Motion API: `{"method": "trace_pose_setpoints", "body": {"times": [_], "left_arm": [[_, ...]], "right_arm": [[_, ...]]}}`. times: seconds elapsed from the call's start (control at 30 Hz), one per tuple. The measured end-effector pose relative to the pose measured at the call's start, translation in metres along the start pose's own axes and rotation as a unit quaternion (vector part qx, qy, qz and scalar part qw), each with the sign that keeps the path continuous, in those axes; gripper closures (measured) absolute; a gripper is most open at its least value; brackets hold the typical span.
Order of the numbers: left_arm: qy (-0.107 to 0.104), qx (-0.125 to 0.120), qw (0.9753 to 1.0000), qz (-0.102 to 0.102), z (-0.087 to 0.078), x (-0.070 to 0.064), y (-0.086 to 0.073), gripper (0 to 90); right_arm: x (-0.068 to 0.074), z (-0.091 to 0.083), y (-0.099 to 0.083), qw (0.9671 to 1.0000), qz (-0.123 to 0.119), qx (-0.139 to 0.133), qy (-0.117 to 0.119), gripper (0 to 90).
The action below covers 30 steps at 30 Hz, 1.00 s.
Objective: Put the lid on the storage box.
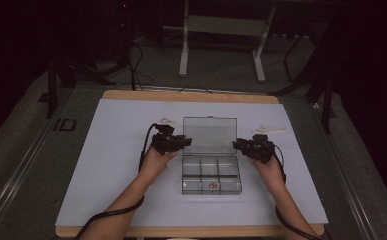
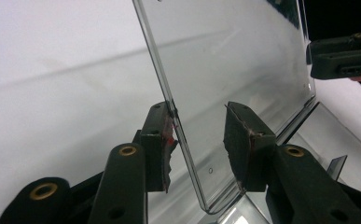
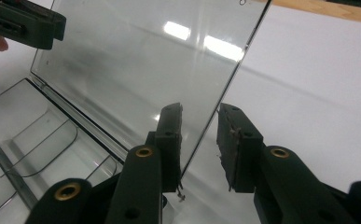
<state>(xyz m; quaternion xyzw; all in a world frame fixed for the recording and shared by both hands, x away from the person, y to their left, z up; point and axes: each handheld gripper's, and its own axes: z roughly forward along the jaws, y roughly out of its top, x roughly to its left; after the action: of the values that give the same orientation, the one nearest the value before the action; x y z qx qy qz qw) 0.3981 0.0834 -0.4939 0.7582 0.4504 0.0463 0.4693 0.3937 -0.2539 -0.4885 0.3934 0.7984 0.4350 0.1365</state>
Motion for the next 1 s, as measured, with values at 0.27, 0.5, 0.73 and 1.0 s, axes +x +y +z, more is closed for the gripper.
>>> {"method": "trace_pose_setpoints", "body": {"times": [0.27, 0.5, 0.73, 1.0], "left_arm": [[0.002, -0.012, 0.9998, 0.017, -0.009, -0.006, 0.002, 66.7], [0.000, -0.023, 0.9992, 0.032, -0.016, -0.011, 0.003, 68.2], [0.001, -0.027, 0.9987, 0.043, -0.023, -0.016, 0.000, 73.1], [0.004, -0.031, 0.9976, 0.062, -0.028, -0.024, -0.004, 73.1]], "right_arm": [[0.001, -0.007, 0.002, 0.9999, 0.003, -0.011, 0.008, 72.3], [0.005, -0.011, 0.003, 0.9998, -0.006, -0.012, 0.011, 74.6], [0.006, -0.018, 0.001, 0.9996, -0.009, -0.017, 0.018, 79.0], [0.008, -0.025, -0.001, 0.9994, -0.014, -0.020, 0.025, 83.4]]}}
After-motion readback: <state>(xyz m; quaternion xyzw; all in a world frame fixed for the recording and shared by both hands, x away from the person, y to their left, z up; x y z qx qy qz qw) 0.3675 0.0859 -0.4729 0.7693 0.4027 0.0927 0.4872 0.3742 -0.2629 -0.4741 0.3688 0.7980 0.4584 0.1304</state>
